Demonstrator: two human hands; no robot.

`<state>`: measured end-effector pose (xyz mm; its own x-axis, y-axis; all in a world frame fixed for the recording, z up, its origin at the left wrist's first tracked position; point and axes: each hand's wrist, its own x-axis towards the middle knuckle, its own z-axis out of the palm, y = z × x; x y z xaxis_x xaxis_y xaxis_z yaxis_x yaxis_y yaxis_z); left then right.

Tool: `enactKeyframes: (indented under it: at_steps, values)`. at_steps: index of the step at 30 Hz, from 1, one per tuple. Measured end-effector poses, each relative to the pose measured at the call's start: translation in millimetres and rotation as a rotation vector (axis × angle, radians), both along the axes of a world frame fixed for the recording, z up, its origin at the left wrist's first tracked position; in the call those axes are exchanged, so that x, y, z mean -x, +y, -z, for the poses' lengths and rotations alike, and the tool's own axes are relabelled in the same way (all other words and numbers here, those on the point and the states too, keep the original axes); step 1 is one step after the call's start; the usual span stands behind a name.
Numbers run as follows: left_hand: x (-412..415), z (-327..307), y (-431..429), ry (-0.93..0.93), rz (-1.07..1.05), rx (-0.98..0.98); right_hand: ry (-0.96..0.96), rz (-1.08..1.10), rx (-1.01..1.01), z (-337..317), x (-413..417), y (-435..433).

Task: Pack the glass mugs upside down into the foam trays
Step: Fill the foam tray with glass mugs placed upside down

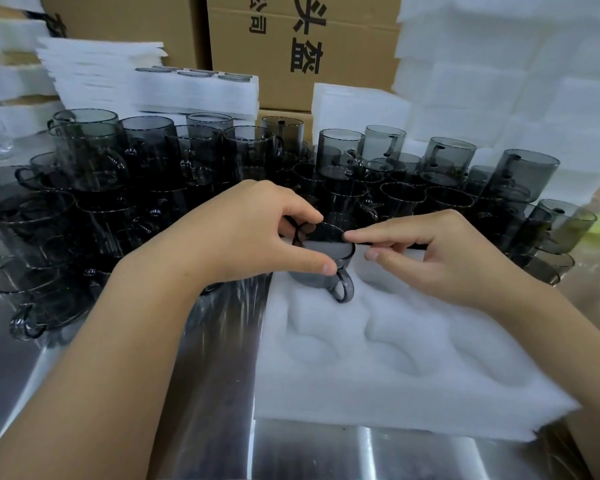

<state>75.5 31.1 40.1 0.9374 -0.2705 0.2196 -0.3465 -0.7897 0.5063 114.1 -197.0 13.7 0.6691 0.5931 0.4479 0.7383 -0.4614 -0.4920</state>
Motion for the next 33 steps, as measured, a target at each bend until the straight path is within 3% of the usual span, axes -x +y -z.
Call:
enactKeyframes:
  at_steps: [6,22,33]
  values:
    - [3,0,1,0.065,-0.047,-0.101,0.050,-0.060,0.059,-2,1,0]
    - [8,0,-5,0.130,-0.044,-0.128,0.142,-0.104,0.142,-3,-1,-1]
    - [7,6,-11,0.086,-0.115,-0.347,0.163,-0.137,0.263,-3,-4,-4]
